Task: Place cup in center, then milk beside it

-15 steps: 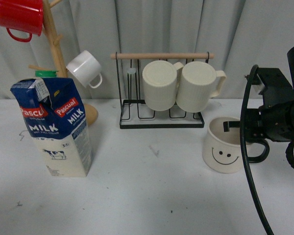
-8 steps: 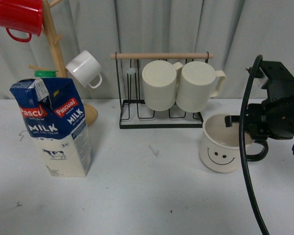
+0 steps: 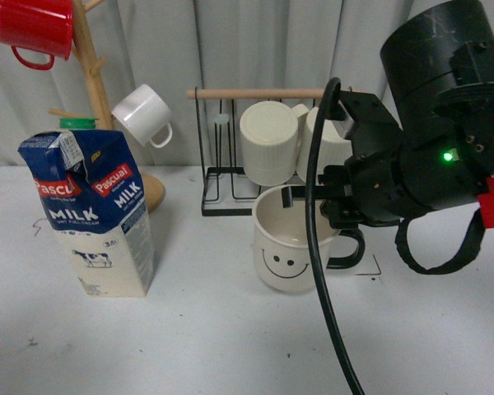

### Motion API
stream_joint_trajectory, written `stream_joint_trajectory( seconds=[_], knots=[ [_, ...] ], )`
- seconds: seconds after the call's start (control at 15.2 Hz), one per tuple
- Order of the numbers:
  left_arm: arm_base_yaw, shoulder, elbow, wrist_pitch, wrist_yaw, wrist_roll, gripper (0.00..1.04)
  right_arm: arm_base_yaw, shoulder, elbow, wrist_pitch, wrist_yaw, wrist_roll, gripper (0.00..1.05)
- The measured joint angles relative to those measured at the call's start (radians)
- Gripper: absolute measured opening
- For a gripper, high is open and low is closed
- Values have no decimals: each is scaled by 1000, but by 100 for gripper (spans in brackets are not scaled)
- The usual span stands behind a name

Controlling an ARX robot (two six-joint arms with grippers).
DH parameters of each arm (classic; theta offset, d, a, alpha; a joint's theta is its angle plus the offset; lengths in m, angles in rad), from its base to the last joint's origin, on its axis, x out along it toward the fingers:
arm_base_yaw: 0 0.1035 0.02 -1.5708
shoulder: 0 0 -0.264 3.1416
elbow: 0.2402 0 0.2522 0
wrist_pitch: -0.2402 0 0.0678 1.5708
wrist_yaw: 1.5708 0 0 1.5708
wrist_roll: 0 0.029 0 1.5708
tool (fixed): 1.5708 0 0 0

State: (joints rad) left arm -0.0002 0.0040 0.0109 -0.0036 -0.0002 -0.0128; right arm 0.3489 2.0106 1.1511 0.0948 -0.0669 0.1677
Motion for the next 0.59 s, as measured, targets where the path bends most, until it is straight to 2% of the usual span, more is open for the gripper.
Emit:
stream_joint_trajectory(
  seconds=[0.2,0.59],
  knots=[
    [0,0,0,0,0,0,98,25,38,65,-42,20,4,4],
    [0,0,0,0,0,0,98,4,82,71,-72,35,-6,4]
  ],
)
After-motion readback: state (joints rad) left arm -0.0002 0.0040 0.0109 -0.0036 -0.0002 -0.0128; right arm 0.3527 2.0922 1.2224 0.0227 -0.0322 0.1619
